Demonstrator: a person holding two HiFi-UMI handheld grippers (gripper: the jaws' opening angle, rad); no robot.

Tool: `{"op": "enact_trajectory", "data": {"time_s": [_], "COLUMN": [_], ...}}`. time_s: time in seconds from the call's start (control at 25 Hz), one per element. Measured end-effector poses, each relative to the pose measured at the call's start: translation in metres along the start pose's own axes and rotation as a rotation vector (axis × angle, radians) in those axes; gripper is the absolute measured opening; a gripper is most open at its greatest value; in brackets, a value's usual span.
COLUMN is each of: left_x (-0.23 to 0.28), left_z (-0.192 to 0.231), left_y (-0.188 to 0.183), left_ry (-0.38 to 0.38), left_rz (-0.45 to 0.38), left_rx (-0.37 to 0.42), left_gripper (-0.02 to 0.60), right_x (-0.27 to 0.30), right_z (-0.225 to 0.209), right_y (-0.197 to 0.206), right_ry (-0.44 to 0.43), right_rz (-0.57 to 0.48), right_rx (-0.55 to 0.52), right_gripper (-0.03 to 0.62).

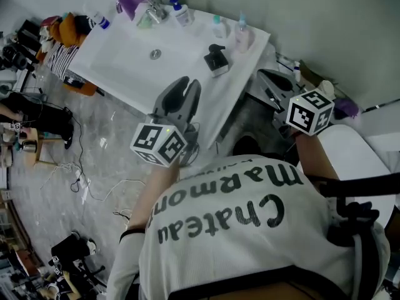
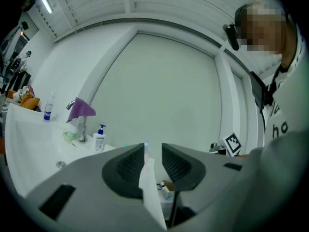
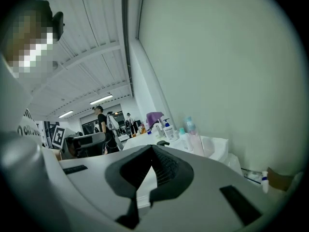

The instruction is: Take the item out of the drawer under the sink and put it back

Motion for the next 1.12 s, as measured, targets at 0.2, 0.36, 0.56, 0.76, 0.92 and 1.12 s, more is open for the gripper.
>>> {"op": "enact_trajectory", "data": {"time_s": [0.2,0.36,0.56,0.76,0.92,1.12], "left_x": [-0.037,-0.063,-0.084,-0.088,-0.097,-0.111], "left_z": [-0.013,-0.009,-0.003,0.004,0.007,0.018], "left_y": [-0.011,-0.009,0.006,0.016,0.021,0.024], "left_ry": [0.053,0.049,0.032,0.01,0.013,0.014], "left_rz": [-0.031,-0.037,-0.016,-0.012,-0.003,-0.002], "left_rx": [0.022,0.038,0.02,0.012,0.033,-0.012], "left_gripper": [0.114,0.114,0.115,0.115,0.114,0.114], "right_x": [-0.012,-0.017,-0.024,-0.022,-0.019,-0.01], "right_z": [0.035,0.06,0.078,0.079,0.086,0.1], "right_y": [0.019,0.031,0.039,0.039,0.044,0.047], "right_ry": [0.027,0.047,0.052,0.053,0.056,0.048], "right_rz": [0.011,0.005,0.026,0.032,0.037,0.04], "right_rx": [-0.001,-0.003,-0.013,-0.023,-0.03,-0.039], "right_gripper": [0.011,0.011,0.011,0.011,0.011,0.011]}}
Point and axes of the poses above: the fingertips, and each gripper's own axes: x forward along the fingers, z to its left, y out of its underside, the point moved 5 cm from there along -x, backward along the fingers, and after that the axes turned 1 degree about -x, right-handed, at the moved point
